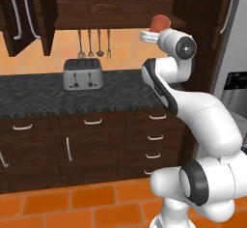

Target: Gather all objects into one cabinet and sort the glasses and bowls to opposite sides.

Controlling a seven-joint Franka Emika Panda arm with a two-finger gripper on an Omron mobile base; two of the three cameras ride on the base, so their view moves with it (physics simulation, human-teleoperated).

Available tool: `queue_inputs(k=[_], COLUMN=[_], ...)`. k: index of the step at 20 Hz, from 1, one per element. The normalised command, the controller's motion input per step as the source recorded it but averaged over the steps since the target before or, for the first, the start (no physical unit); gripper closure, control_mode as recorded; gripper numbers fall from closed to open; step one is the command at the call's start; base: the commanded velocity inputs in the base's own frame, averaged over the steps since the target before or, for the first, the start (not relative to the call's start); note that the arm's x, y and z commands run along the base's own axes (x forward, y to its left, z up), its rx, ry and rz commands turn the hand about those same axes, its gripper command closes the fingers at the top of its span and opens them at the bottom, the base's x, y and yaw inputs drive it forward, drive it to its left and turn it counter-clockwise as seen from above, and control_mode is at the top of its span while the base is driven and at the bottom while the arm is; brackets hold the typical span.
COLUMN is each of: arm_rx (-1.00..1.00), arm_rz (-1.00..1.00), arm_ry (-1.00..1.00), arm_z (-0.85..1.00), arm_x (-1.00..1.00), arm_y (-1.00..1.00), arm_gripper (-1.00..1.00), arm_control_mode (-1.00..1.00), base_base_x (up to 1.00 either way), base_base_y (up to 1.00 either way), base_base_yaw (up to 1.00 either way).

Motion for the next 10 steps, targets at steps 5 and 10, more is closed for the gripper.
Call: queue_inputs(k=[5,10], arm_rx=[0.00,0.00], arm_rz=[0.00,0.00], arm_ry=[0.00,0.00], arm_z=[0.00,0.00], arm_x=[0.00,0.00], arm_y=[0.00,0.00], arm_gripper=[1.00,1.00], arm_control_mode=[1.00,1.00], base_base_x=[-0.57,0.16], base_base_y=[1.00,1.00], base_base_yaw=[0.01,-0.10])
